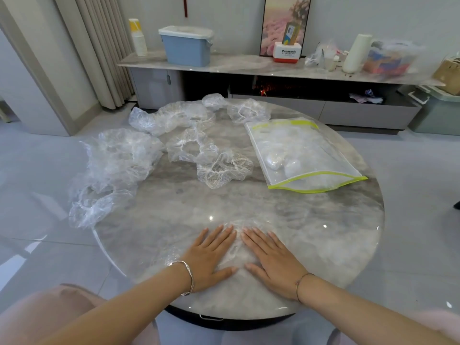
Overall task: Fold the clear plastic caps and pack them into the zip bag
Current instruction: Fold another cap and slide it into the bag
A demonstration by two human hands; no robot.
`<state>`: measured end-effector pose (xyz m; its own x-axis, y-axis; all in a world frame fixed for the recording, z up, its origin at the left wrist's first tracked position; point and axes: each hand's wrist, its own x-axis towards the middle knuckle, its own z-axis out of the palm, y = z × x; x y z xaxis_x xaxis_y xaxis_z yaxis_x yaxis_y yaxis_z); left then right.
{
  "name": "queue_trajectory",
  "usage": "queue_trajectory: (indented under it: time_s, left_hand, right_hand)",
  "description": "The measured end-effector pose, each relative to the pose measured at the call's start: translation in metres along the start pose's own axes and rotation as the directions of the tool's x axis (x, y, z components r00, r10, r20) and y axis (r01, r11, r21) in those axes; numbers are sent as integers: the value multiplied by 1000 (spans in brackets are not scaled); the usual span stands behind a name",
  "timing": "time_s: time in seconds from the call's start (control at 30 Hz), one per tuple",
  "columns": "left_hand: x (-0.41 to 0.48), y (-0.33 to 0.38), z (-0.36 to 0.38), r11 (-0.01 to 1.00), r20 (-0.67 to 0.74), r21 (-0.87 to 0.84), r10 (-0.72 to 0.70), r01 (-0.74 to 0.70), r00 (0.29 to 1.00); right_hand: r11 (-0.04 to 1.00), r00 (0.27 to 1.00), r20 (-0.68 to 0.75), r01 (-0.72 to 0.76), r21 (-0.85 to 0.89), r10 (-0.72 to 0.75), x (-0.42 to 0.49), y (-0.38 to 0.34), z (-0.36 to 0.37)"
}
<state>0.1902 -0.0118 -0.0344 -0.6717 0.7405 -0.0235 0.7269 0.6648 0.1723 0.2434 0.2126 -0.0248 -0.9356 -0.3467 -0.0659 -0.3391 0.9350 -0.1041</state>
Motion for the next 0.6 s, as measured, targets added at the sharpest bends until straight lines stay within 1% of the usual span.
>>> queue_trajectory:
  time_s: [0.03, 0.07, 0.13, 0.23, 0.27, 0.33, 0.37, 0.4, 0.47, 0.5, 0.6]
  left_hand:
    - [0, 1, 0, 1000, 18, -17, -8, 9, 1000]
    - [0, 2, 0, 1000, 12, -14, -15, 15, 1000]
    - [1, 3, 0, 999, 16, 34, -13, 13, 1000]
    - [2, 2, 1, 1000, 19, 21, -10, 9, 1000]
    - [3, 3, 0, 1000, 28, 8, -17, 17, 999]
    - [5, 5, -3, 999, 16, -11, -40, 40, 999]
    - [5, 8, -5, 998, 53, -17, -62, 63, 997]
    - [5, 10, -9, 996, 97, -14, -81, 83, 992]
    - [5, 14, -18, 995, 148, 4, -103, 104, 984]
    - [5, 14, -23, 994, 142, 0, -108, 109, 984]
    - [2, 13, -33, 993, 46, -47, -104, 106, 994]
  right_hand:
    - [999, 999, 23, 27, 45, -28, 1, 1, -1]
    - [994, 998, 6, 60, 87, -61, 2, 1, -1]
    - [986, 997, 27, 70, 154, -75, 2, -1, -3]
    - [986, 998, 14, 54, 155, -57, 3, -3, -8]
    - [989, 999, -20, 53, 139, -51, 5, -4, -9]
    - [992, 983, -157, 109, 63, -98, 8, -8, -16]
    - [985, 958, -236, 171, 13, -163, 10, -10, -16]
    - [970, 918, -314, 241, -46, -243, 12, -10, -17]
    - [939, 851, -397, 314, -139, -344, 15, -8, -20]
    - [937, 834, -426, 312, -159, -350, 15, -5, -23]
    - [955, 848, -441, 260, -140, -295, 14, 9, -28]
